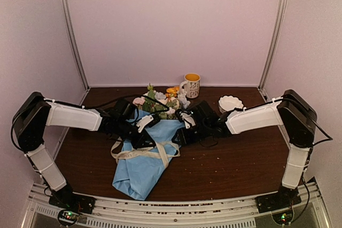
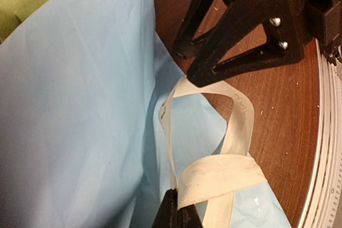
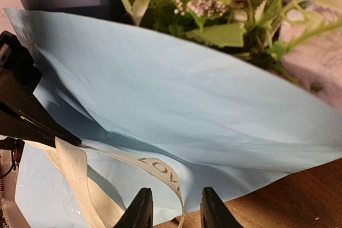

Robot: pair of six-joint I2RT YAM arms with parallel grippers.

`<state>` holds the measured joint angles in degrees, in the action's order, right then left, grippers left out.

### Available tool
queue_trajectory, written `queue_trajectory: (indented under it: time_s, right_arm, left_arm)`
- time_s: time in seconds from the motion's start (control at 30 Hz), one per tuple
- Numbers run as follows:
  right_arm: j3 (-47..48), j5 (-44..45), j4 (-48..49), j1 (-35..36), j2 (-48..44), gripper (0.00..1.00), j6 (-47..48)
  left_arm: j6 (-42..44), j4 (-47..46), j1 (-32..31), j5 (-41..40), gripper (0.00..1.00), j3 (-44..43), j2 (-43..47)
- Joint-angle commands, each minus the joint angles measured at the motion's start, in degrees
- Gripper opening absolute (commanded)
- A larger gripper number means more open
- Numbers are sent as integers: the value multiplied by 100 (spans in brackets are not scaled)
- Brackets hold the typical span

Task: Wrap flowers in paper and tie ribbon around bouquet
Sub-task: Cross the ribbon over the folded bouquet.

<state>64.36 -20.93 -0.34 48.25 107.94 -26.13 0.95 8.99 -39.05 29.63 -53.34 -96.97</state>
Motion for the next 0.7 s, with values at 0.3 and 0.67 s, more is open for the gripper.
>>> queue_trajectory:
  time_s: [0.3,0.67]
  right_arm:
    - [352,-306,-132,53,438,21,-222]
    - [79,-814,220,53,-119,0,-406]
  left_arm:
    - [-6,-177,37,57,0,17,116]
    - [-49,126,33,-213,29,-98,199]
